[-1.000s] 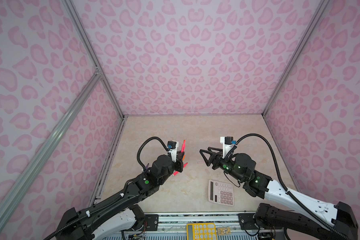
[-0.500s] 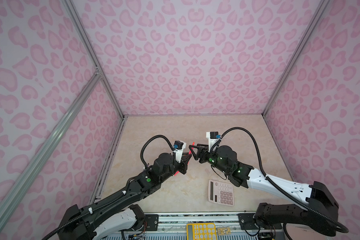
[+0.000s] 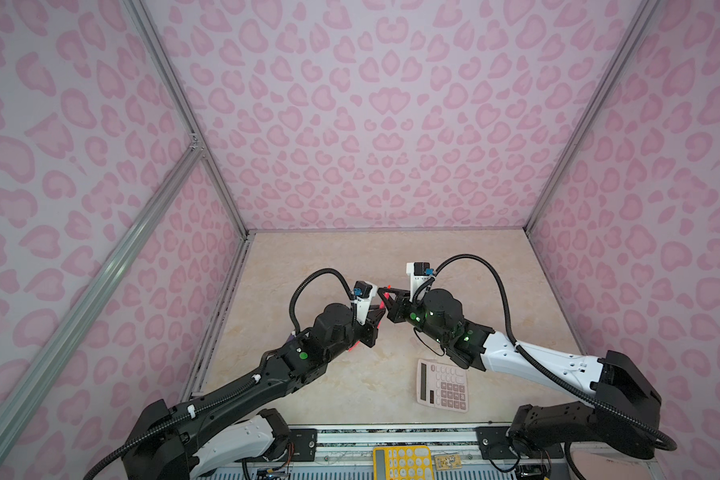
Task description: Insert the pens into the pen caps
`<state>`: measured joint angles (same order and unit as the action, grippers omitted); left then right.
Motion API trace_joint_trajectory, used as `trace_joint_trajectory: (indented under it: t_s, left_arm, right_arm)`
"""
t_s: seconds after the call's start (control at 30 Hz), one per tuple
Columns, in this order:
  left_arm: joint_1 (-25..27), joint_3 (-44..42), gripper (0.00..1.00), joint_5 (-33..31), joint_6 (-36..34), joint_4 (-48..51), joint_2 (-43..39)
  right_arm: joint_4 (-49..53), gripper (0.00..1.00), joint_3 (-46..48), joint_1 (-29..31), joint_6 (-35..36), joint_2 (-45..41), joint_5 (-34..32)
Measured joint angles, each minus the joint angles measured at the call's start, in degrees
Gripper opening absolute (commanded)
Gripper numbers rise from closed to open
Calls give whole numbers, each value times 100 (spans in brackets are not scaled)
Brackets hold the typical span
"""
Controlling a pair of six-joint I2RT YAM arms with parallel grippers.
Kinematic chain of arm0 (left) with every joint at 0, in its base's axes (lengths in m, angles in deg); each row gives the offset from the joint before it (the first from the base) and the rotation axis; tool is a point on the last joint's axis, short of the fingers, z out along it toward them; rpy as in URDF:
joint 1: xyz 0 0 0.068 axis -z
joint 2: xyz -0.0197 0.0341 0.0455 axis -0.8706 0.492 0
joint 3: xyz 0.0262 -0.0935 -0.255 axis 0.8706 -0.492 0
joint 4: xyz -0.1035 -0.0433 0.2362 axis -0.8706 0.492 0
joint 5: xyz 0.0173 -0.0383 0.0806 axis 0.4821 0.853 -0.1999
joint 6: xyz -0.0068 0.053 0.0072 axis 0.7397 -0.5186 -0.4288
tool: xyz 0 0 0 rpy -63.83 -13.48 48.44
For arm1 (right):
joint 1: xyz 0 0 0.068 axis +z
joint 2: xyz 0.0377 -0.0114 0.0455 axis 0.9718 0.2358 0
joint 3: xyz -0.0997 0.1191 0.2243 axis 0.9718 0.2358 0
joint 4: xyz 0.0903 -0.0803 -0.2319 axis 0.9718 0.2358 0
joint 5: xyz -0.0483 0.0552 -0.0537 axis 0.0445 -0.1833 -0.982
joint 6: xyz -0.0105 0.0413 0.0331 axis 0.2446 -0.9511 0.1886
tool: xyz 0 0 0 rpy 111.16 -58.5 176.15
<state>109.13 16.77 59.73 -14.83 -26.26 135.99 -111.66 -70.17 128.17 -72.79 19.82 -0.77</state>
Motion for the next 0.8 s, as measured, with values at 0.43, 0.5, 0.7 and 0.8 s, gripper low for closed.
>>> trace_joint_trajectory:
  t_s: [0.43, 0.5, 0.7, 0.8]
  left_arm:
    - [0, 170, 33, -70, -96, -289, 516]
    - [0, 229, 21, -96, -92, -295, 612]
    - [11, 295, 3, 15, -181, -350, 667]
    - [11, 295, 3, 59, -179, -310, 610]
  right_arm:
    - [-535, 0, 282, 59, -402, -11, -11]
    - [-568, 0, 315, 94, -398, -81, -35]
    - [-581, 2, 389, 151, -356, -199, -245]
    - [-570, 22, 389, 162, -339, -232, -295]
